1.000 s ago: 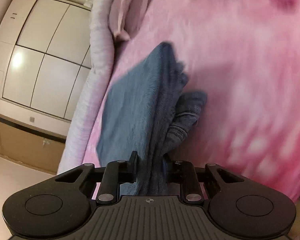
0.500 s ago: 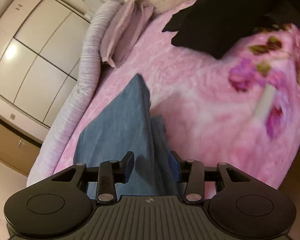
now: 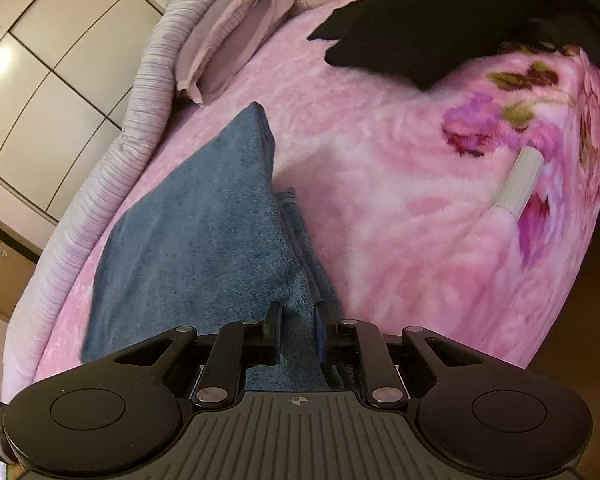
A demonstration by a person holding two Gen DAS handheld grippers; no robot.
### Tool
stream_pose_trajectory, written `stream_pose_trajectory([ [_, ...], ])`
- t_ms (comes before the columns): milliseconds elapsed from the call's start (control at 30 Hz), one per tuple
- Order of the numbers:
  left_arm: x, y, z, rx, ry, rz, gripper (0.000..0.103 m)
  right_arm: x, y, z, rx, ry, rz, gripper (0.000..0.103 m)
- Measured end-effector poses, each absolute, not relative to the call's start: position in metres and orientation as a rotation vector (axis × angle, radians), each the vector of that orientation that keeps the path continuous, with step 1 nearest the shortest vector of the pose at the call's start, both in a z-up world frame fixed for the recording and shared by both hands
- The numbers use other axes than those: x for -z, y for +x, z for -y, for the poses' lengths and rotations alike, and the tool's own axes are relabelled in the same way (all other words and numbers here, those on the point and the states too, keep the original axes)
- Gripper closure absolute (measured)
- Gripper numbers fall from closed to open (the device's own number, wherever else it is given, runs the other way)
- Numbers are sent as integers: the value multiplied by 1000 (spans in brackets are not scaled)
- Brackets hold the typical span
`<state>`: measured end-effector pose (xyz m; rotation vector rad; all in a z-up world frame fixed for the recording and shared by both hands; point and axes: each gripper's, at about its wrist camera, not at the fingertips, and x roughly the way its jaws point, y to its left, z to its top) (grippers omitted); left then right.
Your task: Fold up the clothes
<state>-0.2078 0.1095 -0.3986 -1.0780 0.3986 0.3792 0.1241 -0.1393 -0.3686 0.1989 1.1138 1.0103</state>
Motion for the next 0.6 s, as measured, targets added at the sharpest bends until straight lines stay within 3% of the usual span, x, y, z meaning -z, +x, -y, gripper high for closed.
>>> stream_pose_trajectory([
  [100, 391, -201, -107, -383, -1015, -449, 84, 367, 126, 142, -1010, 189, -1120, 86],
  [167, 380, -206, -108, -366, -983, -455, 80, 358, 129, 144, -1012, 156, -1125, 69],
  [333, 340, -216, -128, -402, -885, -415, 69, 318, 144, 142, -1049, 103, -995, 63],
  [600, 339, -130, -197, -299, -1025, -437, 70, 306, 188, 77, -1112, 93, -949, 63],
])
